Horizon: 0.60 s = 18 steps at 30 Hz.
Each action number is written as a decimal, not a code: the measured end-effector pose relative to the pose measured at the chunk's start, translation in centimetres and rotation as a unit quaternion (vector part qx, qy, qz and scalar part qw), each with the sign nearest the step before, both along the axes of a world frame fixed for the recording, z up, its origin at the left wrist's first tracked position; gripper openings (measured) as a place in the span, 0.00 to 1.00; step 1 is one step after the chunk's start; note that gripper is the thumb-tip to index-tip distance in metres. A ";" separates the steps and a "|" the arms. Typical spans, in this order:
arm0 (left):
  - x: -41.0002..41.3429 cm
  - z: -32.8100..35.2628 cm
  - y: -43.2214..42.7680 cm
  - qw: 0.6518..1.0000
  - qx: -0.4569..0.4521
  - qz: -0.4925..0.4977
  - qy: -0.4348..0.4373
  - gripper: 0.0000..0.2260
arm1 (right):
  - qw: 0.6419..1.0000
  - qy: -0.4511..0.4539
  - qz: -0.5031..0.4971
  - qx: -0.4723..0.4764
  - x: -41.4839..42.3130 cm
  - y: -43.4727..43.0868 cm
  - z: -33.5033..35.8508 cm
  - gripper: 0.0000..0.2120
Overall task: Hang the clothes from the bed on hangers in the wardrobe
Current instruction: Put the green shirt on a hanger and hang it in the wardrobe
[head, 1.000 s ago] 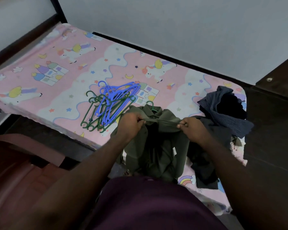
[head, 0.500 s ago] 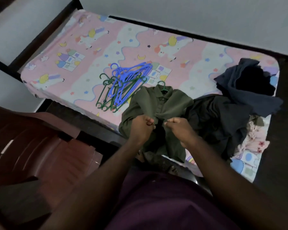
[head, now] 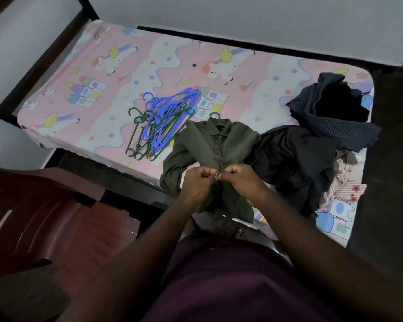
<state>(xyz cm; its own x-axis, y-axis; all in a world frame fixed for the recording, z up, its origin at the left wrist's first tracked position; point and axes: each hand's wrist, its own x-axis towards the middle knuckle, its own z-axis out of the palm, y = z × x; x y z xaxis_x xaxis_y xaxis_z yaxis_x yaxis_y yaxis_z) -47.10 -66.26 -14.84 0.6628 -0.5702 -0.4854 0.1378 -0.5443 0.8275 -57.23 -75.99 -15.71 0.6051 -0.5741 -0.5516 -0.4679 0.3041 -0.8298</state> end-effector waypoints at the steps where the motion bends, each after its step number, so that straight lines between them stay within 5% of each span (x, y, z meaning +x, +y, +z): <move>1: 0.1 0.0 0.0 1.000 -0.002 0.003 0.003 0.05 | 1.000 0.001 0.009 -0.009 -0.1 0.0 0.1 0.13; 8: 0.3 -0.7 -0.1 1.000 0.009 -0.006 -0.015 0.04 | 0.998 0.002 0.000 -0.061 -0.2 0.4 0.0 0.13; 18: 0.3 -0.6 1.0 0.999 0.023 0.000 0.033 0.07 | 0.999 0.024 0.032 -0.011 -0.5 1.1 -0.3 0.08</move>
<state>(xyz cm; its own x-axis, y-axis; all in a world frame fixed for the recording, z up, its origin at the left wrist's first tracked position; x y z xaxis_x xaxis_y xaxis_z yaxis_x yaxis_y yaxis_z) -46.76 -65.28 -15.40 0.6287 -0.5462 -0.5535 0.1920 -0.5807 0.7911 -57.76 -74.88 -16.01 0.6135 -0.5472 -0.5694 -0.5256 0.2552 -0.8116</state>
